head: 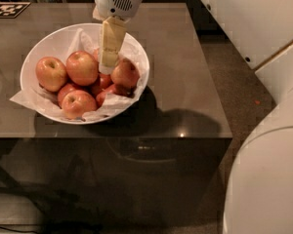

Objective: Pick apple from white bowl

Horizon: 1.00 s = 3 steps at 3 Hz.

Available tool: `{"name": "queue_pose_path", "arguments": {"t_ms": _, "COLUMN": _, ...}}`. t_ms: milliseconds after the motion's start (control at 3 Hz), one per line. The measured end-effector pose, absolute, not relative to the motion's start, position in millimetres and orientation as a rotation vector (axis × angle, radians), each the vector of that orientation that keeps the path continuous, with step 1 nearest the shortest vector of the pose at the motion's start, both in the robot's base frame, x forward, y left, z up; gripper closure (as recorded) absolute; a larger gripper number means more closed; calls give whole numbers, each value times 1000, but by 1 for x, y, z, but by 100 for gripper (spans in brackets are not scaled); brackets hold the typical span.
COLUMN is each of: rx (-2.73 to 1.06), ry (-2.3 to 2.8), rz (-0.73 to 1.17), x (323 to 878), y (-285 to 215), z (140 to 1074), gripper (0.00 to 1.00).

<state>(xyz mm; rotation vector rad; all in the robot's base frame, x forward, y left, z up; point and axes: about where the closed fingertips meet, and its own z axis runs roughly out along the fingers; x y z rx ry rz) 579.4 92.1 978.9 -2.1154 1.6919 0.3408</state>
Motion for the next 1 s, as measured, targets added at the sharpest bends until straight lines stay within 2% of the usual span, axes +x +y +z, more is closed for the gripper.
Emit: {"name": "queue_pose_path", "arguments": {"t_ms": 1000, "rx": -2044, "ry": 1770, "rz": 554, "x": 573, "y": 125, "z": 930, "gripper": 0}}
